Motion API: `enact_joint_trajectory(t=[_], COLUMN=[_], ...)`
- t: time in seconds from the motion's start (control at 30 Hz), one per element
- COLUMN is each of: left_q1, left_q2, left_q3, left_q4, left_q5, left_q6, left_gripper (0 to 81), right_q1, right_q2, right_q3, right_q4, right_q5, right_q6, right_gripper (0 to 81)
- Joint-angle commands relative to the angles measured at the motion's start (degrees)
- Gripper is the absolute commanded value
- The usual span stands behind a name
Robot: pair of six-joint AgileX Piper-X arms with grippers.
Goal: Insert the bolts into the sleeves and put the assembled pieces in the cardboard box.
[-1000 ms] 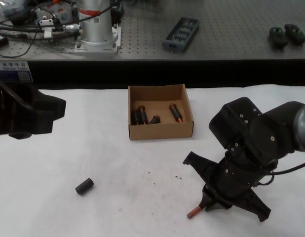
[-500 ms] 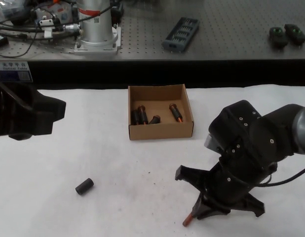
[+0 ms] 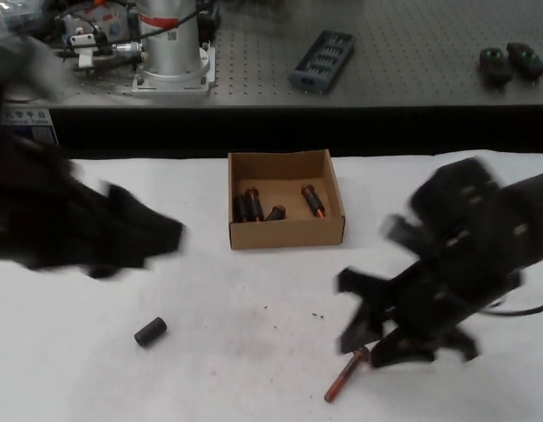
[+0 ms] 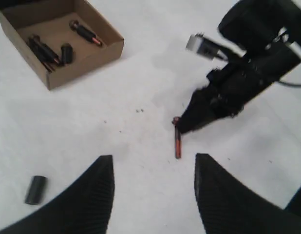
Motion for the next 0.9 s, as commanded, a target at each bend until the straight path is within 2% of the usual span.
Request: enact_joint_trajectory(t=[0.0, 0.1, 0.2, 0.3, 0.57, 0.87], left_q1=[-6.5, -12.3, -16.1, -18.6, -20.5, -21.1], left_q2=[7.7, 13.8, 19.9, 26.7, 40.1, 48.7], left_q3=[-0.5, -0.6, -0.7, -2.7, -13.0, -21.5], left_q4=[-3.8, -8.6, -13.5, -13.3, -6.4, -6.0], left_q5=[-0.7, -6.8, -7.3, -7.3, -11.6, -12.5], left_q6=[-2.9, -3.1, -3.3, -2.8, 4.0, 3.5], left_gripper=[37.8, 37.8, 37.8, 37.8, 37.8, 37.8], right_q1=[-2.6, -6.7, -8.8, -9.1, -9.1, -9.1], right_q2=[-3.4, -9.5, -15.0, -18.7, -23.5, -24.3], right_q3=[-0.2, -0.2, -0.2, -0.2, -0.2, -0.2], right_q4=[3.5, 7.0, 8.2, 8.1, 8.3, 10.8], right_q5=[2.0, 5.4, 6.3, 7.8, 8.0, 8.0], right_q6=[-5.8, -11.5, -13.8, -13.8, -13.7, -16.0], right_gripper=[26.6, 25.9, 25.9, 25.9, 25.9, 25.9])
